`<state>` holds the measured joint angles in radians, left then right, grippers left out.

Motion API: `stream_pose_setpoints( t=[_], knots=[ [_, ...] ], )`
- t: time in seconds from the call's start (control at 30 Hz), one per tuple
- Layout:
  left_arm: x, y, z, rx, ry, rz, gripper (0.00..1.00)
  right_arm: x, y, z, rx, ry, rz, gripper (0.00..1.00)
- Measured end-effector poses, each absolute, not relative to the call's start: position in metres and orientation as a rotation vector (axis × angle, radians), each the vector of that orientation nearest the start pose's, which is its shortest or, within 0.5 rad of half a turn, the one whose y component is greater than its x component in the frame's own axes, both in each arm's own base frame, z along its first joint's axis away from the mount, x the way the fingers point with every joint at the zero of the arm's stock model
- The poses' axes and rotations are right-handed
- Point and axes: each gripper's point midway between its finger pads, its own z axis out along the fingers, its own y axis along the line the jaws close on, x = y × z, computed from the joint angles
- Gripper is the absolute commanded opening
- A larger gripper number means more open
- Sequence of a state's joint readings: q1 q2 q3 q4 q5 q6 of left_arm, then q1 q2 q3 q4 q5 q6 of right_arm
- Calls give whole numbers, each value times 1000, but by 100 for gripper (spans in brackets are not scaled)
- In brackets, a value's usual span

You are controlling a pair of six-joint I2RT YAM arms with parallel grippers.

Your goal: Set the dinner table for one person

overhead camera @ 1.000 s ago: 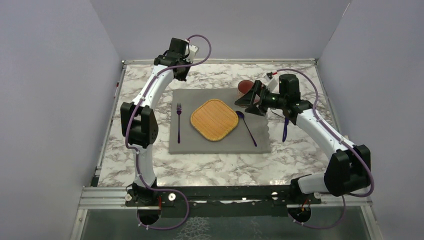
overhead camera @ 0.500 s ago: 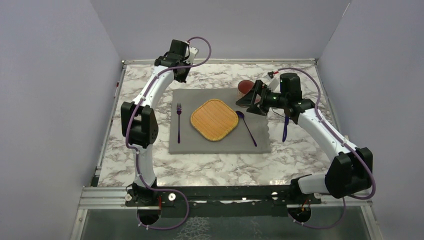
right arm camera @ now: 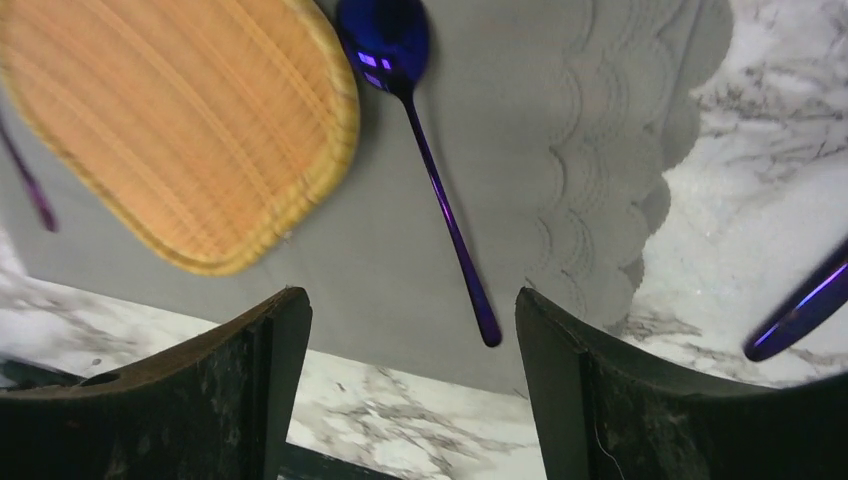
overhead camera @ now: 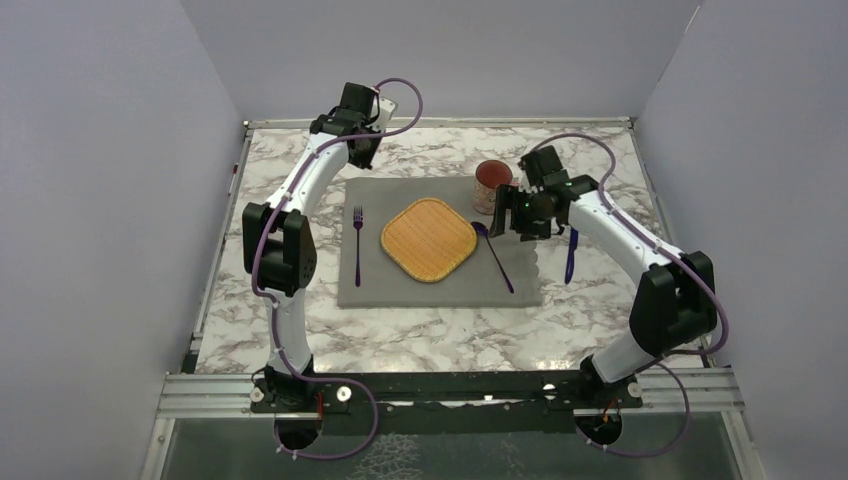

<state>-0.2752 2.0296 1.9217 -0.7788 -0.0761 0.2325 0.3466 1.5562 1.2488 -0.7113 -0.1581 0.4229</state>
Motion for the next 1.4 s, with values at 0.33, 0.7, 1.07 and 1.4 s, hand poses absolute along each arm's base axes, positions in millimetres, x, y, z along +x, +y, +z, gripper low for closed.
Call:
stream_pose_setpoints(
  t=[0.33, 0.7, 1.07, 1.4],
  knots=[
    [499, -117, 165, 585, 2385, 75, 0, 283, 167, 91, -136, 2769, 174, 62],
    [499, -117, 166, 584, 2385, 74, 0, 292, 152, 65, -138, 2798, -29, 53],
    [499, -117, 166, 580, 2386, 73, 0, 304, 165, 65, -187, 2784, -18, 45],
    [499, -117, 166, 578, 2386, 72, 0, 299, 168, 43, -224, 2840, -50, 42]
  ],
)
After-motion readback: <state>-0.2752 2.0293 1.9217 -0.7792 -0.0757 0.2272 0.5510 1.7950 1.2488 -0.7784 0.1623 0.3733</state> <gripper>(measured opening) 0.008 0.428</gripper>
